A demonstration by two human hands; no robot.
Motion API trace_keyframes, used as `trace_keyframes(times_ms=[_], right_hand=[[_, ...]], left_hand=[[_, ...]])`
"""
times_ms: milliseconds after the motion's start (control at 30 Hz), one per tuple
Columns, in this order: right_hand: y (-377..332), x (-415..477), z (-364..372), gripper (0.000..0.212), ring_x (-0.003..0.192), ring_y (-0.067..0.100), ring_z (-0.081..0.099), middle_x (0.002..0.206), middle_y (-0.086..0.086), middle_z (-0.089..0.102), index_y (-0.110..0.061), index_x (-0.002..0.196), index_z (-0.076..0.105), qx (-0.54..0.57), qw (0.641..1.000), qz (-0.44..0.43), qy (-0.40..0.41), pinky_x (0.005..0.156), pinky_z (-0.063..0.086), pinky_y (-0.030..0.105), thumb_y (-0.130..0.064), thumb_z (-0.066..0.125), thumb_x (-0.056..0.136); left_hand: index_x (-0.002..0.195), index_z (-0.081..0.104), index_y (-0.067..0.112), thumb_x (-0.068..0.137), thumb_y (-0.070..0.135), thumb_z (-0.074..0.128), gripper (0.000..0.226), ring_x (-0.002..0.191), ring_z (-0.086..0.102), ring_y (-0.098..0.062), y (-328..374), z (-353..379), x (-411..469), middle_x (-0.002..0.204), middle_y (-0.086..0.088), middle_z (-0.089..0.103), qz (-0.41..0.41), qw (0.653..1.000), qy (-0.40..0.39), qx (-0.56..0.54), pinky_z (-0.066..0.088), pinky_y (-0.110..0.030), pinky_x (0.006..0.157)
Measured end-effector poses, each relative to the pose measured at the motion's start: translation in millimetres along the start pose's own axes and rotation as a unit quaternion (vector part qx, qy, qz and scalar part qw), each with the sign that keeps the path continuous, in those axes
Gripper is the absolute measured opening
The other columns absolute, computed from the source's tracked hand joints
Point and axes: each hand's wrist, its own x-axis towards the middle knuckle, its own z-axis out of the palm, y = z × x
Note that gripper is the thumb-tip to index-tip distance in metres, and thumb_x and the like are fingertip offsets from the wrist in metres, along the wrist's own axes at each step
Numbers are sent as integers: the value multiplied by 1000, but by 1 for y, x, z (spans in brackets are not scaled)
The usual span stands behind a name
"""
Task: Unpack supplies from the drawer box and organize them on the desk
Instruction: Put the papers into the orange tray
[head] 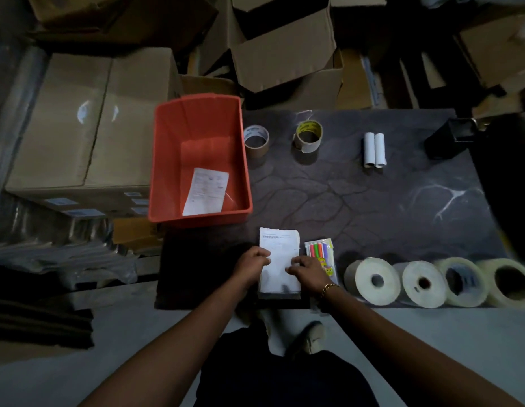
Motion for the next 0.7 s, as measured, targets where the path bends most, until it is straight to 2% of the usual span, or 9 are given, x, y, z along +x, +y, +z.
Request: trace_keyframes(times_ms=[100,200,267,333,433,500,567,633,700], right_hand=[[-1,-1,-3,10,74,21,51,76,10,58,4,75,68,15,1000,-3,-14,68,41,30,-6,69,78],[-1,-2,-7,5,77,22,53,80,11,60,-5,76,65,29,999,-11,-28,71,43,32,-4,67,81],[1,-2,-9,5,81,22,52,85,17,60,3,83,67,33,999,-6,-35,72,42,32,-2,65,83],[2,-3,-12,17,85,22,52,89,16,59,13,94,66,30,999,-12,-41,74,41,29,0,64,83],[1,-7,-15,22,82,24,56,90,5,58,6,106,65,42,997,3,-68,64,47,30,1,62,85],[1,-11,-18,24,76,20,57,89,1,58,0,106,65,48,996,-2,-78,55,48,24,5,59,84],[-1,-12,-23,32,74,12,55,88,-2,60,-10,94,68,59,995,-38,-71,55,45,18,13,53,79],[-8,-13,-31,40,79,11,56,86,-4,63,-18,82,69,65,991,-100,-61,65,43,19,16,49,75],[-19,-11,-43,38,81,9,57,87,-4,66,-20,80,70,15,981,-182,-58,72,43,21,13,52,75]], left_hand=[[85,69,22,80,4,62,20,102,60,-18,1,-3,5,107,0,68,-2,1000,8,2,46,-24,82],[99,68,12,81,-4,58,27,98,56,-16,5,-1,2,108,-3,64,1,1000,4,-19,43,-19,69],[104,69,12,81,-7,57,32,101,55,-18,4,3,-2,113,-3,62,4,1000,9,-25,43,-22,74],[104,70,13,80,-9,55,36,103,56,-18,4,7,-8,115,-2,62,5,1000,5,-24,43,-23,81],[99,73,13,77,-12,49,42,103,56,-18,4,13,-15,115,-2,64,7,1000,1,-3,43,-22,81],[92,74,13,74,-14,42,46,99,58,-20,7,14,-21,113,-3,65,11,1000,22,-19,48,-24,78],[85,74,15,73,-14,42,45,96,60,-23,13,10,-27,112,-5,66,24,998,44,-45,52,-31,80],[80,73,17,72,-13,44,42,99,60,-28,22,3,-32,115,-8,67,60,995,55,-54,53,-38,86],[81,73,18,73,-13,46,42,102,59,-28,31,-6,-37,117,-5,66,104,992,59,-36,51,-40,90]])
